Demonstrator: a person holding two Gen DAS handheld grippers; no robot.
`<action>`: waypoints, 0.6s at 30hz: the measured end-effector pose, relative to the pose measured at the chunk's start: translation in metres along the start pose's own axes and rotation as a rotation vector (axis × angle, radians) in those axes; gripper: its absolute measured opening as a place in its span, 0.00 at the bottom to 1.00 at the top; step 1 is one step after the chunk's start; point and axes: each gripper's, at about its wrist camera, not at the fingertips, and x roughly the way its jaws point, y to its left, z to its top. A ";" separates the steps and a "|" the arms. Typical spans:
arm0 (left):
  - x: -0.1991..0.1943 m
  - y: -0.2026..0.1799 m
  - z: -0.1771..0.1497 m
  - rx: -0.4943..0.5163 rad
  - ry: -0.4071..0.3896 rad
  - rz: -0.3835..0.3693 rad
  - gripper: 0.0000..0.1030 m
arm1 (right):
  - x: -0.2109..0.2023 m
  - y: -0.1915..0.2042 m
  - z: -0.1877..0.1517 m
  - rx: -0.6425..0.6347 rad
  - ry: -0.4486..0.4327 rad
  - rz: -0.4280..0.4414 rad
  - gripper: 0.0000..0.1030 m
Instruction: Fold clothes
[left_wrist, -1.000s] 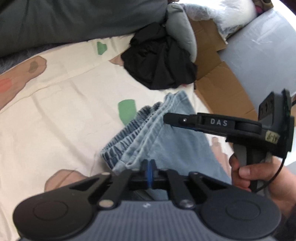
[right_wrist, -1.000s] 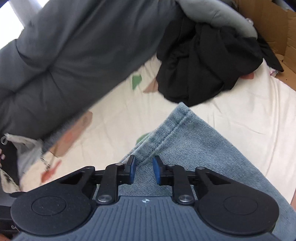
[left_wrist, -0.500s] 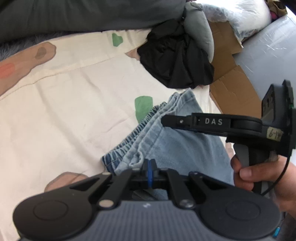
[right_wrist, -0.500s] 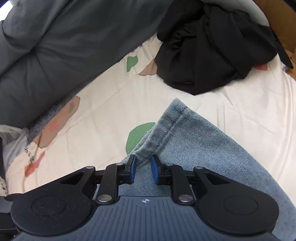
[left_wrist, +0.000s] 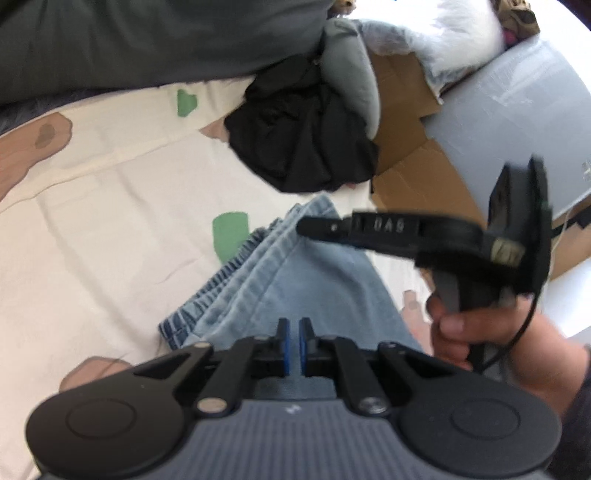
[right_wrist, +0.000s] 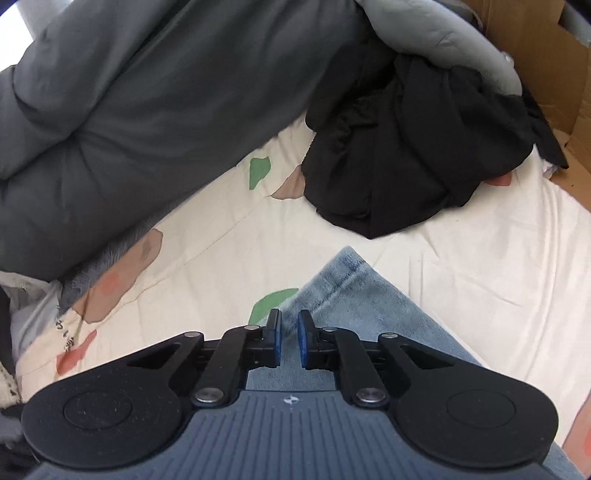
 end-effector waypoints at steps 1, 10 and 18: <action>0.004 0.004 -0.001 -0.017 0.005 0.017 0.04 | 0.004 -0.001 0.001 0.003 0.009 0.002 0.11; 0.018 0.021 -0.003 -0.045 -0.018 0.073 0.03 | 0.032 -0.012 -0.002 0.040 0.061 0.026 0.11; 0.002 0.008 0.006 -0.054 -0.024 0.046 0.04 | -0.002 -0.010 0.001 0.079 -0.010 0.021 0.12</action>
